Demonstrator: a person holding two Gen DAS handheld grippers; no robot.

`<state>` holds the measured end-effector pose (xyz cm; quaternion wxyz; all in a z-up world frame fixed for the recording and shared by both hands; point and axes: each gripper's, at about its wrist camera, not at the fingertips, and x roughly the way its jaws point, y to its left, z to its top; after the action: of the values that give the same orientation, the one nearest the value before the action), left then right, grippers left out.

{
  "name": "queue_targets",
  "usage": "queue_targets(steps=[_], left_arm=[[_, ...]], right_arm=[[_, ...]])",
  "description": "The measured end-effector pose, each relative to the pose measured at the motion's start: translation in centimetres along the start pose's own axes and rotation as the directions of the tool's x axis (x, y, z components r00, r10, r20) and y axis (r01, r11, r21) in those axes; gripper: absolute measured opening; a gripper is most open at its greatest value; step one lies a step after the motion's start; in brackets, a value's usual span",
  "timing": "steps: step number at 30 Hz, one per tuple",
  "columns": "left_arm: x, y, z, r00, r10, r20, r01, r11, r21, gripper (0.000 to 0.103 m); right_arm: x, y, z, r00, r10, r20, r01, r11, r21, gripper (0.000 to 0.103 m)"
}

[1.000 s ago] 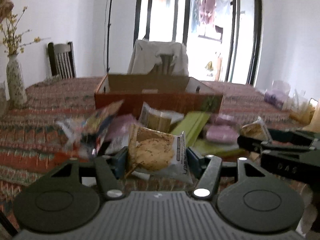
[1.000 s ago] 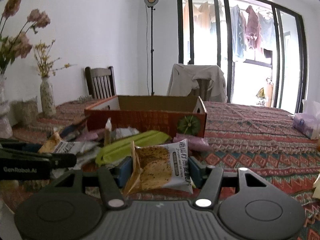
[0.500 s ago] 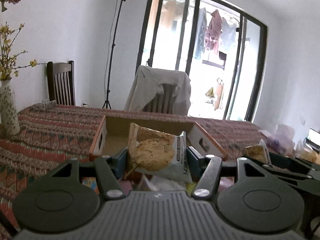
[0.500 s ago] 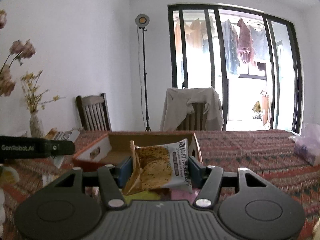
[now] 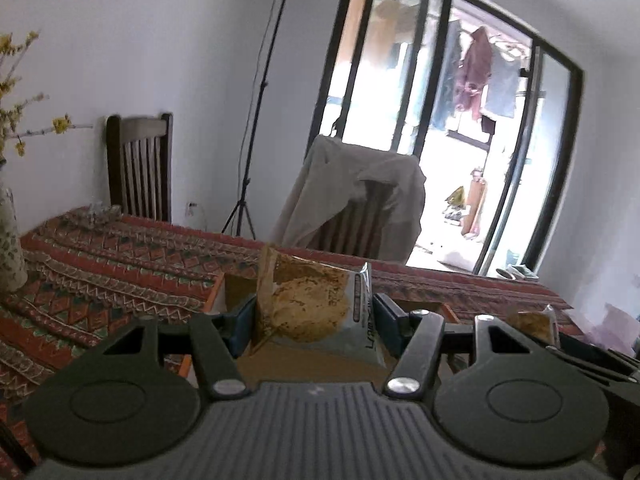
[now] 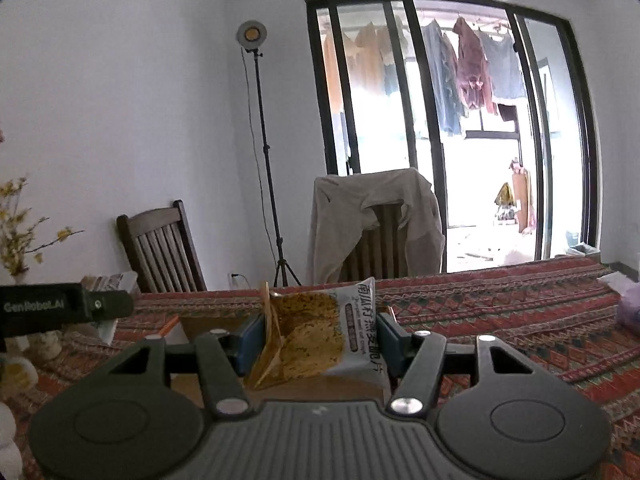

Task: Organize snacks
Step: 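Carry the cracker packet with the left gripper over the cardboard box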

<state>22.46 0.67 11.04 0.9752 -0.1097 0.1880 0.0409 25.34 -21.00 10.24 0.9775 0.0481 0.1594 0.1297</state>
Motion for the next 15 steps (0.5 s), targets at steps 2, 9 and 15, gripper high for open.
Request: queue_targets(steps=[2, 9, 15], left_arm=[[1.9, 0.6, 0.4, 1.000, 0.023, -0.018, -0.023, 0.999, -0.025, 0.062], [7.3, 2.6, -1.2, 0.991, 0.092, -0.098, -0.100, 0.992, -0.082, 0.062], [9.3, 3.7, -3.4, 0.980, 0.118, -0.157, -0.129, 0.990, -0.062, 0.062]], right_arm=[[1.9, 0.1, 0.3, 1.000, 0.001, -0.021, -0.001, 1.000, 0.004, 0.059], [7.6, 0.5, -1.3, 0.993, -0.010, -0.116, 0.011, 1.000, 0.012, 0.059], [8.9, 0.5, -4.3, 0.983, -0.014, -0.182, 0.010, 1.000, -0.027, 0.059]])
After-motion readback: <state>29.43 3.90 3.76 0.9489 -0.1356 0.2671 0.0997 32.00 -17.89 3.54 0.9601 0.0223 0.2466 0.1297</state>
